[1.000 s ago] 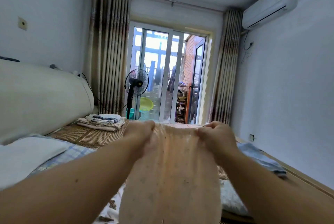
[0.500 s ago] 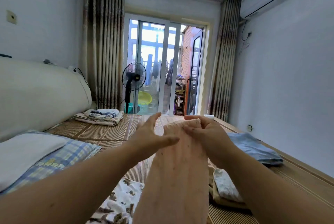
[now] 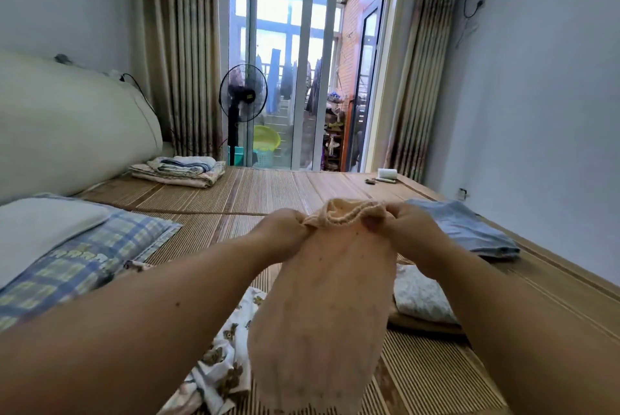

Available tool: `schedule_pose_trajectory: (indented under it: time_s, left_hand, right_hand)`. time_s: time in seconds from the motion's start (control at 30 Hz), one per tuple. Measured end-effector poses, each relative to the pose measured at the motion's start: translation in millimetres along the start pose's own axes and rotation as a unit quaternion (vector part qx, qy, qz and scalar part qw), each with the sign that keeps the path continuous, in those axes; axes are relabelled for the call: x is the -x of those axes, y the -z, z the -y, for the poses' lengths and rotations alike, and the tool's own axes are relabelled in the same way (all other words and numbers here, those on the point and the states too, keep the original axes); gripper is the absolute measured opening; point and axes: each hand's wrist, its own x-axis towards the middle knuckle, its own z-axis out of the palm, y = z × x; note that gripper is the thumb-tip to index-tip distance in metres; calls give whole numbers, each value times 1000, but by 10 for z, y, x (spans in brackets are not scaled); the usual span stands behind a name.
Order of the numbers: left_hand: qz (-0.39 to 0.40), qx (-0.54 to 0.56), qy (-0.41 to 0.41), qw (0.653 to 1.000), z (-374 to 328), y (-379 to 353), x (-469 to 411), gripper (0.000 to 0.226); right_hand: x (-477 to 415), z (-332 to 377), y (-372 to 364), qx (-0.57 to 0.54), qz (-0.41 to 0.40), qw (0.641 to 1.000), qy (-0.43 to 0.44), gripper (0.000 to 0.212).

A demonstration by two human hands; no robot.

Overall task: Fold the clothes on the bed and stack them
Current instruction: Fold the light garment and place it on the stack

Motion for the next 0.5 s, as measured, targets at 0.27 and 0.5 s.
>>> schedule_pose_trajectory:
  time_s: [0.27,0.5]
  left_hand:
    - [-85,-130,-163,974,342,-214,48,26]
    - [269,-103,-49,956,1281,-1153,592,24]
  right_hand:
    - [111,-479,-85,15,74,995,59,13]
    - [801,-1464,-566,-44,295,945,-138,28]
